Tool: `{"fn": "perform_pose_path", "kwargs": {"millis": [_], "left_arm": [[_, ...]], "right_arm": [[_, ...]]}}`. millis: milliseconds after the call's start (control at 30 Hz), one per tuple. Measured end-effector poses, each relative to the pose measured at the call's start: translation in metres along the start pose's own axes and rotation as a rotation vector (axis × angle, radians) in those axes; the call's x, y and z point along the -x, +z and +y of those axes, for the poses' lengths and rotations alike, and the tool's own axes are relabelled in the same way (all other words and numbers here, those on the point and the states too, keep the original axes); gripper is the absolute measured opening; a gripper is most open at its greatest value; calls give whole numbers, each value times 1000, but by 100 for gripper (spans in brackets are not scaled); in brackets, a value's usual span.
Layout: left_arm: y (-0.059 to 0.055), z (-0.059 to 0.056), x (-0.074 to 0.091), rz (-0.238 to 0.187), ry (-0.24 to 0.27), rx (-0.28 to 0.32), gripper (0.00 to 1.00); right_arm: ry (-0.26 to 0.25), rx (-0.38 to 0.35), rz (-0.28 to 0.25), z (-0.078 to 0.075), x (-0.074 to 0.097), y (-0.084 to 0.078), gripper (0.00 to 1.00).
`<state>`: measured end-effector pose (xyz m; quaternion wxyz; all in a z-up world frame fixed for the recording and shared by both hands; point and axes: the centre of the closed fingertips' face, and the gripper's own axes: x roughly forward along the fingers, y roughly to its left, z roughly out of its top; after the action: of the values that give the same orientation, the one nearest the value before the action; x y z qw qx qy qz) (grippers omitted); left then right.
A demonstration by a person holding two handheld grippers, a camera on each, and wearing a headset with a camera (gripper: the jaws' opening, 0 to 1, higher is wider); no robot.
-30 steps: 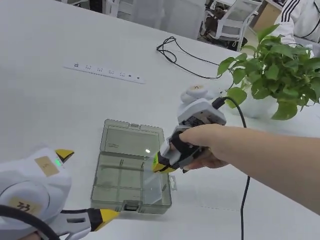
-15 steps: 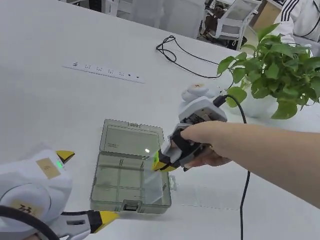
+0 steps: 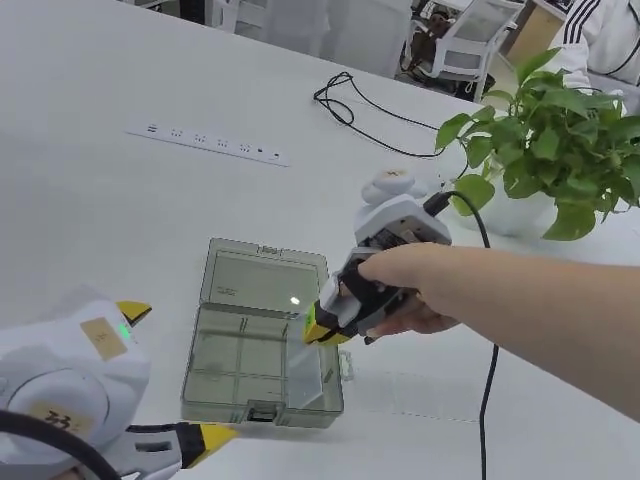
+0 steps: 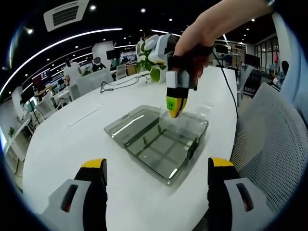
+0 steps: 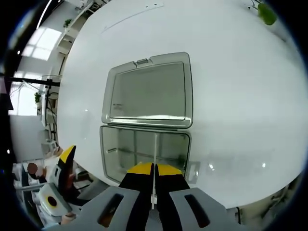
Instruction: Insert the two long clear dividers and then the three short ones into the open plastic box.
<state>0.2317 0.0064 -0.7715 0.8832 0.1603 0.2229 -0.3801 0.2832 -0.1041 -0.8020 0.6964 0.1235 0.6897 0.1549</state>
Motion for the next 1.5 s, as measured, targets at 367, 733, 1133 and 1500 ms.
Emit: {"fn": "perform_pose_path", "kwargs": {"millis": [367,733,1133,1500], "left_arm": [[0,-1,0,1,-3,-4,87],[-1,-1,0,5,0,-10,87],[-2,-1,-1,12,-5,-14,87],[-3,-2,-2,15,-8,-22,86]], "right_arm": [[-7,2,2,0,0,-1,2],[-7,0,7,1,0,-1,2],[-17,5,11,1,-1,-1,2],[-53,42,19,5,-4,0,2]]}}
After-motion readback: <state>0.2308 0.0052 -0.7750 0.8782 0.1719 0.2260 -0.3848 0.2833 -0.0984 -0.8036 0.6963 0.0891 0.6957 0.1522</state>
